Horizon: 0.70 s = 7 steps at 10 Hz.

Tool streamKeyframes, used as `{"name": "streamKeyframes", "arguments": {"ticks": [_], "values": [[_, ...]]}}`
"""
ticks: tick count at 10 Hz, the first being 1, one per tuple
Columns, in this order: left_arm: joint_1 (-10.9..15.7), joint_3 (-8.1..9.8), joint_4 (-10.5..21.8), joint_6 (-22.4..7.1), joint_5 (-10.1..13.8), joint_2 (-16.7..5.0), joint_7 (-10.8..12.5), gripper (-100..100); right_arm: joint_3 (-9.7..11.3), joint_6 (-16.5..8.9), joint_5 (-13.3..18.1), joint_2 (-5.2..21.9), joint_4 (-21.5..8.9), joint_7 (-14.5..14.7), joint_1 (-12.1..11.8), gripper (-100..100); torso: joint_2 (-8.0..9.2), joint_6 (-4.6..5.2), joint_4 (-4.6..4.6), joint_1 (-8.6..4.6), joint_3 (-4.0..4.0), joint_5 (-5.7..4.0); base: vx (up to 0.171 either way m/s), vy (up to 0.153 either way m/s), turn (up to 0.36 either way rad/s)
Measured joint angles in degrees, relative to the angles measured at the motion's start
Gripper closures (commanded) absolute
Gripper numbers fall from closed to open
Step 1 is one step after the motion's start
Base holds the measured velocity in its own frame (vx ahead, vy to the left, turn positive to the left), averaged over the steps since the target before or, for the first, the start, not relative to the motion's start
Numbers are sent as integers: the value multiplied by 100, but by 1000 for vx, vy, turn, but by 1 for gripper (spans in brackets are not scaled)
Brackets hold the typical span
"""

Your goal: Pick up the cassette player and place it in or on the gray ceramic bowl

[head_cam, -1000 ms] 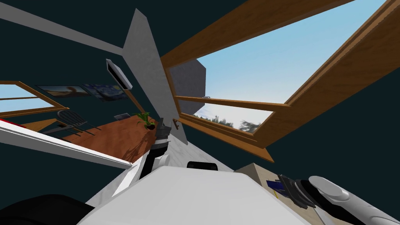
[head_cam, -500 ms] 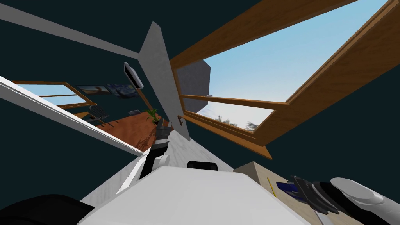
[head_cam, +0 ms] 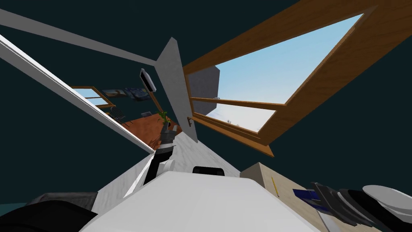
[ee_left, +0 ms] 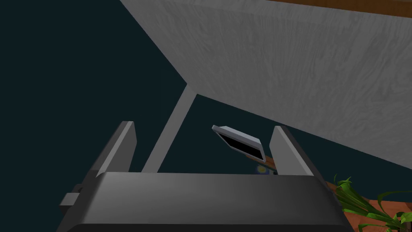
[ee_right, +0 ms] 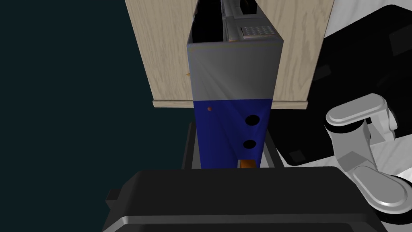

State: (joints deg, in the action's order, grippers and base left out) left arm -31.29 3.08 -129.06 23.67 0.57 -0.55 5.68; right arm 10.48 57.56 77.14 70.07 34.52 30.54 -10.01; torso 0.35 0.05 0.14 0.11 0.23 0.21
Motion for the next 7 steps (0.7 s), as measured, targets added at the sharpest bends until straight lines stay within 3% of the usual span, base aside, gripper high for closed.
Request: {"name": "streamKeyframes", "arguments": {"ticks": [2,3,7], "values": [[2,0,0,0,0,0,0,0,-191,278,-112,203,-199,10,3,100,52,2,11,2,29,4,-250,-9,190],[2,0,0,0,0,0,0,0,-223,473,-114,246,-536,103,215,100,67,10,13,4,38,4,-150,-17,29],[1,1,0,0,0,-1,0,0,-510,915,-301,604,-546,-29,10,100,61,12,14,-23,37,5,-207,-59,133]]}}
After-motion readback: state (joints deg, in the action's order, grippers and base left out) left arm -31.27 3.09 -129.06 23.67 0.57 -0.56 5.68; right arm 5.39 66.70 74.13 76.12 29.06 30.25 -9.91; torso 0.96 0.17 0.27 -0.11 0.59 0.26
